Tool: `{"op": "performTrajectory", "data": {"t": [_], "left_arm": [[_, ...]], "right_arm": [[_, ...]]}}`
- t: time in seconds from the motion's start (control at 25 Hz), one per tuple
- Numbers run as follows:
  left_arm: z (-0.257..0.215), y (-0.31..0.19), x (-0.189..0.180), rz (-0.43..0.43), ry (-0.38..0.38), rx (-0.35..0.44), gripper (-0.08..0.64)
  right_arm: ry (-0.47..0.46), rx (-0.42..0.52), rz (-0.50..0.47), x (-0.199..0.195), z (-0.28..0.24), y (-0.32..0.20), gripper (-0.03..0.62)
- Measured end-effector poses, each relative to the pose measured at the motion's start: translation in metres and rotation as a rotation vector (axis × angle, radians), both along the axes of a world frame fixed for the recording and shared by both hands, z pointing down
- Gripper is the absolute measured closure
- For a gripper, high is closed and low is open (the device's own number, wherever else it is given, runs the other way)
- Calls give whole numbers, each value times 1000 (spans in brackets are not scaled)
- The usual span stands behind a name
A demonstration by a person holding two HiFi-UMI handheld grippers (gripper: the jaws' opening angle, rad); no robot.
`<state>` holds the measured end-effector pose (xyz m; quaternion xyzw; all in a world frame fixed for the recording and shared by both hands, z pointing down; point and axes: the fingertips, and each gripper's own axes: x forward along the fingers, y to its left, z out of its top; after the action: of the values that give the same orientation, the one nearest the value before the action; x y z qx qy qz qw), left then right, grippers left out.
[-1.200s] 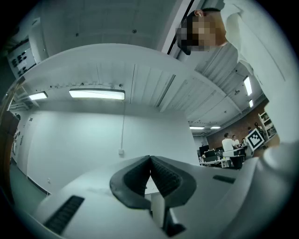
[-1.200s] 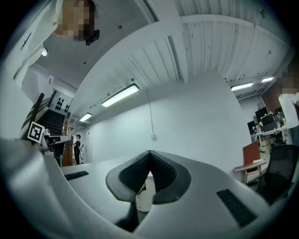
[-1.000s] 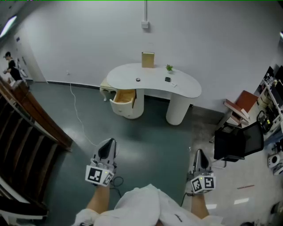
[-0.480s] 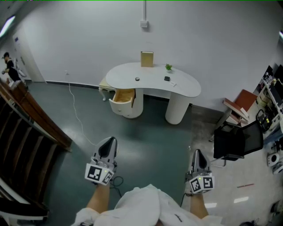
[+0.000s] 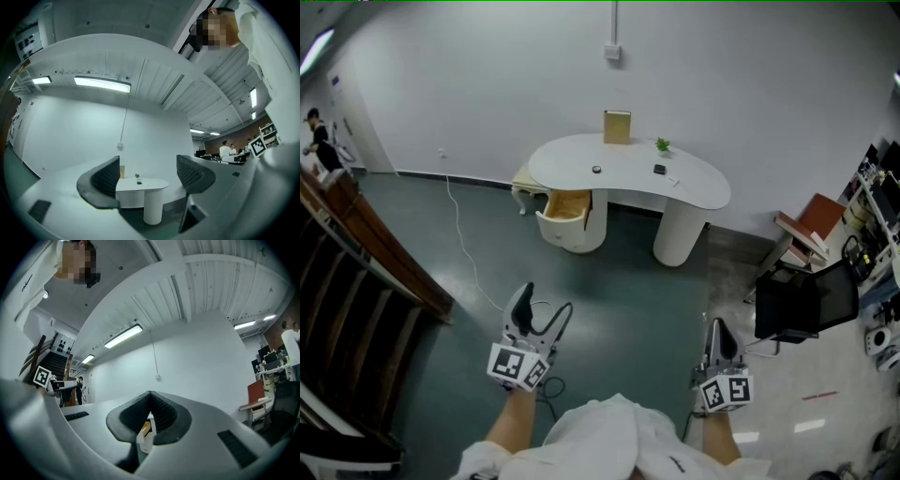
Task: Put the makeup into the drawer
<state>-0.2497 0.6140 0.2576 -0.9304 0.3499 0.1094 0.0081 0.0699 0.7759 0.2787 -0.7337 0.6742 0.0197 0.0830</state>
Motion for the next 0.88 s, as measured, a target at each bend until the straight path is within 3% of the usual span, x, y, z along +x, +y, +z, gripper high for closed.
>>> {"op": "performTrajectory", "data": {"t": [0.36,0.88], "left_arm": [[19,-18,-7,19,-52,-39,152],[25,-78,32,16,-96,-51,147]], "right_arm": [[-14,-19,-2,-27,16,-11,575],[-29,-23,-15,6,26,-80,575]]}}
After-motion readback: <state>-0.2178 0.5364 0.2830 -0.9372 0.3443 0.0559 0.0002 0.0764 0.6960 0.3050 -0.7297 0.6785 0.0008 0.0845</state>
